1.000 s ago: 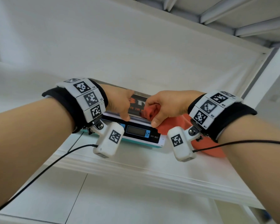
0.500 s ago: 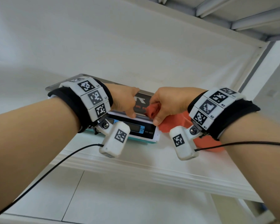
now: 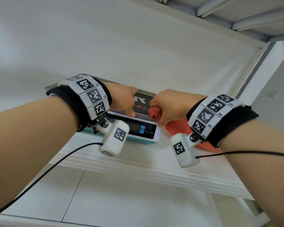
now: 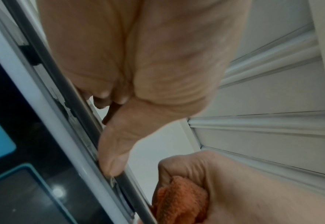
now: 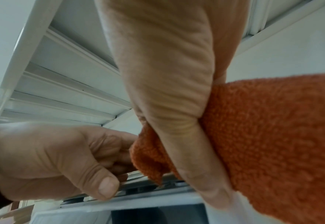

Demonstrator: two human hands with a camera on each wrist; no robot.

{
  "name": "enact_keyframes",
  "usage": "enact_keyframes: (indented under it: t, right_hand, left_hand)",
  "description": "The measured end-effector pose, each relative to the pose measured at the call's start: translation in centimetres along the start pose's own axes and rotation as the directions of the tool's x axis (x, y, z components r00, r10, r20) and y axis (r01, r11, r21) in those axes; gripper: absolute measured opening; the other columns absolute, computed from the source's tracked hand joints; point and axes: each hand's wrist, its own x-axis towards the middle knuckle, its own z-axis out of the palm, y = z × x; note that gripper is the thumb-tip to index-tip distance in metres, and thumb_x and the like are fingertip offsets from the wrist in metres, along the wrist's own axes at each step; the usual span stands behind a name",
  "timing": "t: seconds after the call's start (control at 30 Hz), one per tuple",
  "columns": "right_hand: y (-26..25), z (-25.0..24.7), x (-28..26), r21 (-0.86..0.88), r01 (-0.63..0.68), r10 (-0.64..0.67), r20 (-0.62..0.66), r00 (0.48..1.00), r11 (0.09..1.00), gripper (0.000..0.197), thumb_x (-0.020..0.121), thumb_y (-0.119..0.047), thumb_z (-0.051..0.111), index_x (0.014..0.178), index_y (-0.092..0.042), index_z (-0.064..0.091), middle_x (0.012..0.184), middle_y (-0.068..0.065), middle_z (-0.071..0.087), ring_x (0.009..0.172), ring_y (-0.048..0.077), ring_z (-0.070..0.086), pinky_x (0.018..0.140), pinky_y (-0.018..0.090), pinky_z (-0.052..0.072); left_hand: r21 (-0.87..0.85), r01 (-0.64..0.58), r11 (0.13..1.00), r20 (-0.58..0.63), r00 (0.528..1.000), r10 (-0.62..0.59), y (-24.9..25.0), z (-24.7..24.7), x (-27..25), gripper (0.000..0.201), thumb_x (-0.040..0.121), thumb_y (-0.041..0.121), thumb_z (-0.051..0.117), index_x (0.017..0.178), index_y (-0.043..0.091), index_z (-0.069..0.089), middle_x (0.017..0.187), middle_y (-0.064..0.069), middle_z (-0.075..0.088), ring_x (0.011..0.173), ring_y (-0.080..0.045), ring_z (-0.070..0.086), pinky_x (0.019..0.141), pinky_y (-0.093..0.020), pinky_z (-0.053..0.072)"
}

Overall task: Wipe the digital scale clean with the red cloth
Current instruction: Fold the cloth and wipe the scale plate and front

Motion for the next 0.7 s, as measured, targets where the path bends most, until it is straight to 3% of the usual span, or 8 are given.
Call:
enact_keyframes:
  t: [0.17, 0.33, 0.43, 0.53, 0.6, 0.7]
  right_hand:
    - [0.2, 0.2, -0.1, 0.065, 0.0, 0.002, -0.025, 1.0, 0.998, 0.036, 0.072, -0.022, 0.08, 0.07, -0.032, 0.046, 0.078, -0.012, 0.054, 0.069, 0.004, 0.052, 0.054, 0.023, 0.04]
    - [0.5, 0.2, -0.6, 0.177, -0.005, 0.012, -0.037, 0.999, 0.984, 0.037, 0.07, -0.022, 0.083, 0.068, -0.038, 0.051, 0.077, -0.015, 0.059, 0.07, -0.001, 0.054, 0.055, 0.02, 0.041]
    - [0.6, 0.2, -0.7, 0.237, -0.01, 0.019, -0.033, 0.999, 0.971, 0.036, 0.069, -0.021, 0.084, 0.067, -0.038, 0.052, 0.075, -0.016, 0.059, 0.068, -0.001, 0.055, 0.055, 0.02, 0.042]
    - [0.9, 0.0, -0.8, 0.333, -0.02, 0.023, -0.008, 1.0, 0.943, 0.031, 0.069, -0.021, 0.085, 0.068, -0.035, 0.057, 0.074, -0.013, 0.064, 0.07, 0.006, 0.062, 0.061, 0.025, 0.05]
    - [1.0, -0.3, -1.1, 0.518, -0.035, 0.028, 0.021, 0.999, 0.855, 0.024, 0.07, -0.017, 0.085, 0.074, -0.028, 0.064, 0.077, -0.006, 0.071, 0.072, 0.017, 0.07, 0.068, 0.035, 0.06]
    - [1.1, -0.5, -1.2, 0.84, 0.003, 0.037, -0.028, 0.999, 0.542, 0.025, 0.071, -0.002, 0.083, 0.078, -0.019, 0.066, 0.078, 0.004, 0.072, 0.071, 0.026, 0.071, 0.069, 0.044, 0.062]
  left_hand:
    - [-0.062, 0.018, 0.998, 0.008, 1.0, -0.018, -0.1, 0.1, 0.3, 0.078, 0.076, 0.007, 0.076, 0.142, 0.009, 0.035, 0.126, -0.007, 0.061, 0.116, -0.03, 0.056, 0.106, -0.049, 0.04]
    - [-0.063, 0.001, 0.998, 0.015, 1.0, 0.0, -0.2, 0.2, 0.2, 0.069, 0.075, 0.01, 0.077, 0.135, 0.013, 0.043, 0.121, -0.005, 0.064, 0.112, -0.029, 0.059, 0.103, -0.049, 0.042]
    - [-0.045, -0.007, 0.999, 0.009, 1.0, 0.008, -0.3, 0.2, 0.2, 0.071, 0.074, 0.014, 0.078, 0.135, 0.015, 0.042, 0.121, -0.004, 0.065, 0.112, -0.029, 0.059, 0.103, -0.049, 0.042]
    - [-0.02, -0.002, 1.0, -0.009, 1.0, 0.002, -0.2, 0.1, -0.1, 0.075, 0.078, 0.015, 0.076, 0.142, 0.012, 0.036, 0.125, -0.005, 0.062, 0.114, -0.028, 0.057, 0.104, -0.047, 0.042]
    - [-0.028, -0.002, 1.0, -0.001, 1.0, 0.002, -0.1, 0.0, -0.3, 0.076, 0.079, 0.015, 0.075, 0.143, 0.013, 0.035, 0.131, -0.005, 0.059, 0.117, -0.028, 0.056, 0.105, -0.046, 0.042]
    - [-0.072, -0.023, 0.997, -0.007, 1.0, 0.022, -0.2, -0.3, -0.6, 0.079, 0.075, 0.016, 0.077, 0.144, 0.015, 0.038, 0.136, -0.003, 0.054, 0.124, -0.027, 0.052, 0.106, -0.042, 0.041]
